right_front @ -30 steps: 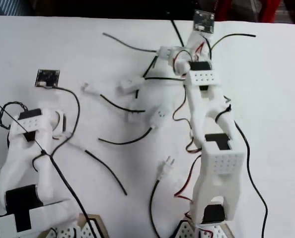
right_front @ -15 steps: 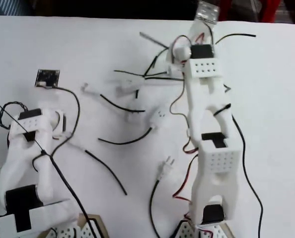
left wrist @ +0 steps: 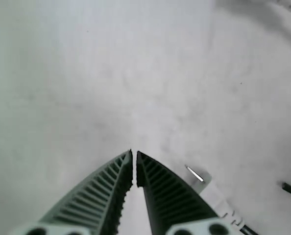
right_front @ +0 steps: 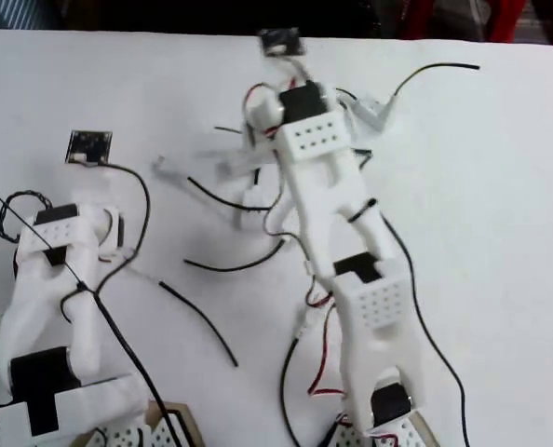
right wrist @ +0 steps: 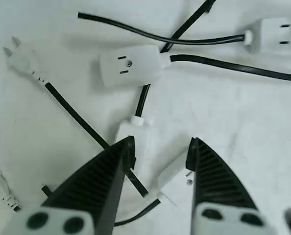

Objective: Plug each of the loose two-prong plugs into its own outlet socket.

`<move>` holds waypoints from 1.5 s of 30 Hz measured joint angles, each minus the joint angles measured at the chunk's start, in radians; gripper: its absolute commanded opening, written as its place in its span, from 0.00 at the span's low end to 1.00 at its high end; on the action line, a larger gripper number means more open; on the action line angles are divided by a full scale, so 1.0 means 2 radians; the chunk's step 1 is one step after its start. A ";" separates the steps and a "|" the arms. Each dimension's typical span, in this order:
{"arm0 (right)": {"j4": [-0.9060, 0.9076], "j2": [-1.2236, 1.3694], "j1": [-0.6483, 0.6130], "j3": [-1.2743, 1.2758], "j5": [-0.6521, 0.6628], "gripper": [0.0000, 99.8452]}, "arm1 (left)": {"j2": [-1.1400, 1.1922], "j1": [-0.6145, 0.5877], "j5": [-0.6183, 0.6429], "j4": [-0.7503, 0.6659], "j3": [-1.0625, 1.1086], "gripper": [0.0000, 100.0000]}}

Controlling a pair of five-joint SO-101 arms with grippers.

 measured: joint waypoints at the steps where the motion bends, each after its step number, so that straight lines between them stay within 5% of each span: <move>1: -0.011 0.013 -0.005 0.000 0.000 0.17 | 0.000 0.000 0.000 0.000 0.000 0.04; 10: -0.134 0.088 -0.020 0.000 -0.104 0.17 | 0.000 0.000 0.000 0.000 0.000 0.04; 18: -0.145 0.091 -0.021 0.000 -0.167 0.17 | 0.000 0.000 0.000 0.000 0.000 0.04; 27: -0.052 0.077 -0.004 0.000 -0.141 0.17 | 0.000 0.000 -0.002 0.000 0.000 0.04; 34: 0.036 -0.001 0.031 0.000 -0.097 0.17 | 0.000 0.017 -0.061 0.019 -0.054 0.05; 40: 0.070 -0.056 0.069 0.012 -0.094 0.17 | 0.000 0.045 -0.064 0.044 -0.168 0.24; 45: 0.073 -0.115 0.097 0.081 -0.074 0.17 | 0.000 0.087 -0.058 0.044 -0.216 0.26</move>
